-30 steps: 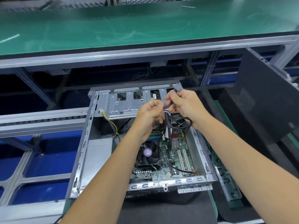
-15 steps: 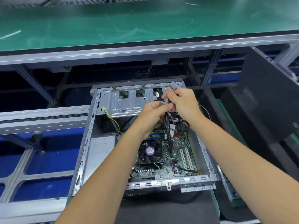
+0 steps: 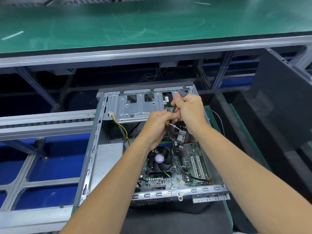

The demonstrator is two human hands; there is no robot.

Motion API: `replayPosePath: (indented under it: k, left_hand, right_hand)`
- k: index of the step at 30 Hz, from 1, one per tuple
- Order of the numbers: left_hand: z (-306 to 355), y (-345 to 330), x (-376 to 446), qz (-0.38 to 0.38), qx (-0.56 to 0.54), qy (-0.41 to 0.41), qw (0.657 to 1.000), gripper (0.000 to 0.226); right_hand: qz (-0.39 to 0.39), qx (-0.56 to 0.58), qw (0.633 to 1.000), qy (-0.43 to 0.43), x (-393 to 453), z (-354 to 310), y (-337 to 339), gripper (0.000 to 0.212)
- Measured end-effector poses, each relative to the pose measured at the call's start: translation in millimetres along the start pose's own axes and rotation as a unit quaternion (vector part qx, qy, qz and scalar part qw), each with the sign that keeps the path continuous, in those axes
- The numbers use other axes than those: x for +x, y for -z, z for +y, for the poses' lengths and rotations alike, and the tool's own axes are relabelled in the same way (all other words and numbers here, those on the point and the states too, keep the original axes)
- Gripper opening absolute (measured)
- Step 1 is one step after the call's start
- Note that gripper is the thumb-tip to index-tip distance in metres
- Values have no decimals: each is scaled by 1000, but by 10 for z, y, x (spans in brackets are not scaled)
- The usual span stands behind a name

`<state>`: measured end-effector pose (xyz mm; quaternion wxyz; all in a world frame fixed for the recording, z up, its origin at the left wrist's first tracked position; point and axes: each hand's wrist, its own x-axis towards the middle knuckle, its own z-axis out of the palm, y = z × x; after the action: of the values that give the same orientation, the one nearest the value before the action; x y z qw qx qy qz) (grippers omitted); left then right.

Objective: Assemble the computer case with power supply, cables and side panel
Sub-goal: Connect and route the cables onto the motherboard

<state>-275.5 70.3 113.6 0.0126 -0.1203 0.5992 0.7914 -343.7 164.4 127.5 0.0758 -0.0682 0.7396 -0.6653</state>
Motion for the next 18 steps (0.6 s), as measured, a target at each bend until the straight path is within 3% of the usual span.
replayPosePath:
  k: [3, 7, 10, 15, 18]
  left_hand:
    - [-14, 9, 7, 12, 3, -7, 1000, 11]
    - [-3, 55, 31, -4, 53, -15, 998, 16]
    - [69, 63, 64, -59, 88, -21, 994, 21]
    - [77, 108, 43, -112, -22, -18, 993, 9]
    - [95, 176, 21, -112, -70, -31, 991, 13]
  right_hand:
    - [22, 8, 1000, -9, 26, 37, -34, 41]
    - [21, 0, 1000, -21, 68, 69, -21, 41]
    - [-52, -15, 998, -27, 149, -24, 80, 38]
    - [-169, -48, 984, -5, 228, -185, 288, 31]
    - [-234, -45, 971, -14, 179, -174, 385, 16]
